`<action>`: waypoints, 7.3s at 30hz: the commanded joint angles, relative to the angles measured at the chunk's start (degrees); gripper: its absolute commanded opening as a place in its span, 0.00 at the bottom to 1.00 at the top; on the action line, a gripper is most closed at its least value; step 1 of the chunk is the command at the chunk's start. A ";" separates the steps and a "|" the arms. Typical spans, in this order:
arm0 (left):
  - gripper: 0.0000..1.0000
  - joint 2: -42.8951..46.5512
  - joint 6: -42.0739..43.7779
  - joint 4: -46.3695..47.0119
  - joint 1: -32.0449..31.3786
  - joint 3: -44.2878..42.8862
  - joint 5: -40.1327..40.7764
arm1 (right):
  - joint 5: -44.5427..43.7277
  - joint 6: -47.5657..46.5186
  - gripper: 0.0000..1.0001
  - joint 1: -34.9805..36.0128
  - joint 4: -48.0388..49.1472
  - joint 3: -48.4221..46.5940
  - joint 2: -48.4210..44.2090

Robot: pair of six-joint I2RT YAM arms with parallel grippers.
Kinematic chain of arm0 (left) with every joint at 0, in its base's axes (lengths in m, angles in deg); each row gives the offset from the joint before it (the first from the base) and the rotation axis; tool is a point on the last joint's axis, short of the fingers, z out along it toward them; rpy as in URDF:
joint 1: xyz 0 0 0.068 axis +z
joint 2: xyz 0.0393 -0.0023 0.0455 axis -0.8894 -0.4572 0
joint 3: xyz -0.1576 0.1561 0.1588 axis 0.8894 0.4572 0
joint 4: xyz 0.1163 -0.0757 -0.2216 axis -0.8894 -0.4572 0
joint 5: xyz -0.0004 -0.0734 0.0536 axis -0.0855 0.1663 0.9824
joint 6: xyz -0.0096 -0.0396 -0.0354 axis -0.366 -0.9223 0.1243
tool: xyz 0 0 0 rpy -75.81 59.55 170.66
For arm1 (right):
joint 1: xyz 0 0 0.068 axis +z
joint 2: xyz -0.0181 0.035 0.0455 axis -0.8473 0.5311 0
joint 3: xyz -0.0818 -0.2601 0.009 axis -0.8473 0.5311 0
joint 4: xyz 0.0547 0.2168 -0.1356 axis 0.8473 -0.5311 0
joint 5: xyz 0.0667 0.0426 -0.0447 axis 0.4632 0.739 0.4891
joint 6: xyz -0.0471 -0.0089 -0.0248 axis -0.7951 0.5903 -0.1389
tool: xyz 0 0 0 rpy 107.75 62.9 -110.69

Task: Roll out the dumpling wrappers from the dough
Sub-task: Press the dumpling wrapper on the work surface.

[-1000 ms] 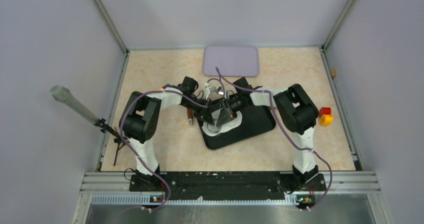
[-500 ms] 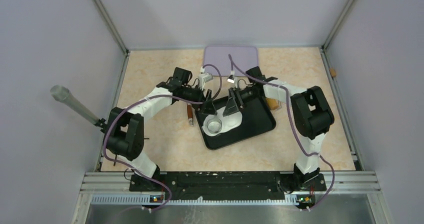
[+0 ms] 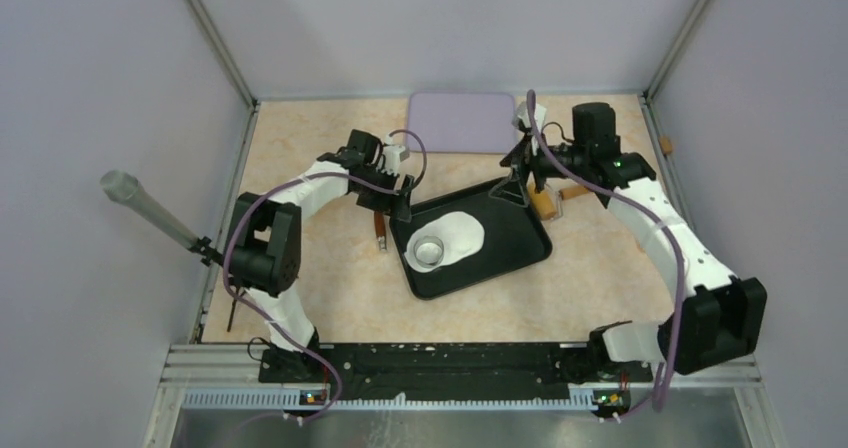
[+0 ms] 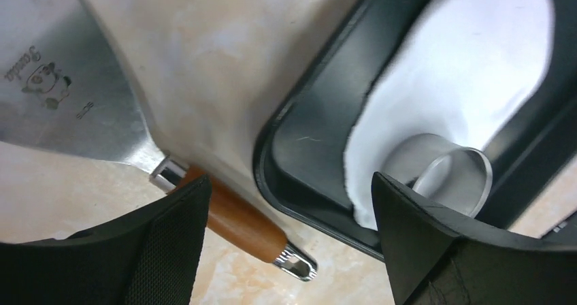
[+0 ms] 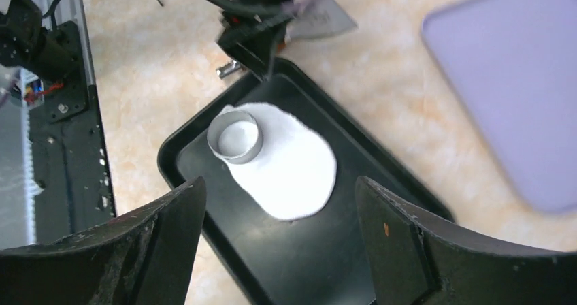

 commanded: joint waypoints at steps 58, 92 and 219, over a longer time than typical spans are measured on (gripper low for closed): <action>0.00 -19.14 15.56 -10.91 -3.75 -19.22 -0.43 | -27.03 -43.32 0.81 33.48 -5.53 -10.87 29.27; 0.00 -18.61 15.06 -10.47 -3.77 -18.34 -1.51 | -27.58 -37.71 0.68 30.68 -2.76 -10.45 33.04; 0.15 -15.71 12.55 -10.30 -3.49 -19.12 0.90 | -30.87 -16.89 0.96 31.99 -3.66 -14.52 20.66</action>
